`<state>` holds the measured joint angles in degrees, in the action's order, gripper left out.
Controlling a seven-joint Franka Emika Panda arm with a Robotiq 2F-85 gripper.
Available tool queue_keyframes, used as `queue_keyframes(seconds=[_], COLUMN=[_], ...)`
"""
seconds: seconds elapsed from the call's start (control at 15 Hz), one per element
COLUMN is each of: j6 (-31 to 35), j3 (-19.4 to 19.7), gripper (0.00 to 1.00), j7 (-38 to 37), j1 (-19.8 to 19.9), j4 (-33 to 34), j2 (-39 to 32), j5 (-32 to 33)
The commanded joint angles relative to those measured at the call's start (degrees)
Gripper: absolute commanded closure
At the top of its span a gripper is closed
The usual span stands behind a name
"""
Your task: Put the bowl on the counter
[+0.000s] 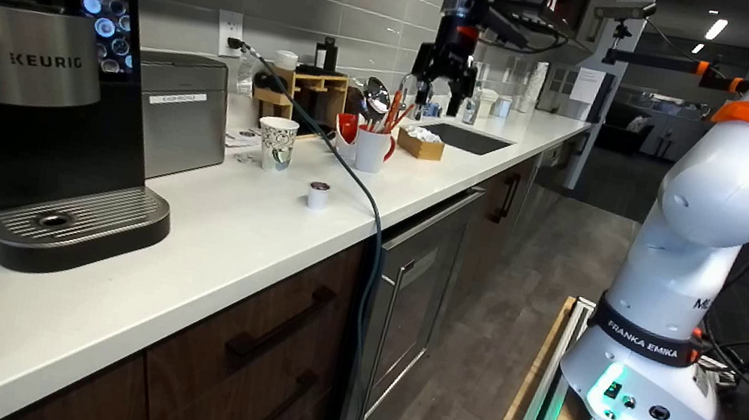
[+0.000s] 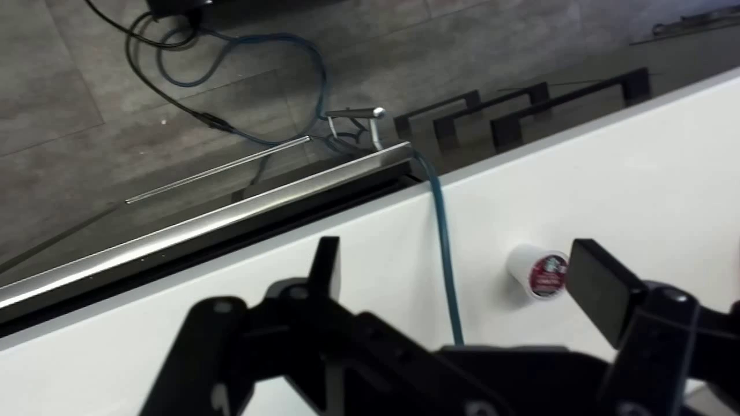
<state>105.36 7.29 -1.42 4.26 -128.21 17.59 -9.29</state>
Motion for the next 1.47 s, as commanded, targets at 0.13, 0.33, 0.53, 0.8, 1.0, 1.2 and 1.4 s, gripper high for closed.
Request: queue_keyframes(seconds=[0.13, 0.33, 0.53, 0.8, 1.0, 1.2, 1.4], j6=[-11.1, -12.4, -8.8, -0.9, 7.6, 6.8, 7.0], j3=[3.4, 4.3, 3.3, 1.7, -0.5, 0.0, 0.0], gripper=[0.00, 0.00, 0.00, 0.00, 0.00, 0.00, 0.00], j7=[-5.7, -10.0, -15.6, -21.6, -25.0, -24.1, -24.2], j1=[2.2, 2.9, 2.5, 2.3, 2.5, 1.9, 1.9], j4=[13.3, 20.4, 28.0, 37.0, 41.2, 40.3, 40.9], j2=[2.7, 3.9, 4.0, 2.7, 0.7, 1.9, 0.9], j5=[-11.4, -17.9, -24.1, -29.7, -29.2, -28.9, -28.9])
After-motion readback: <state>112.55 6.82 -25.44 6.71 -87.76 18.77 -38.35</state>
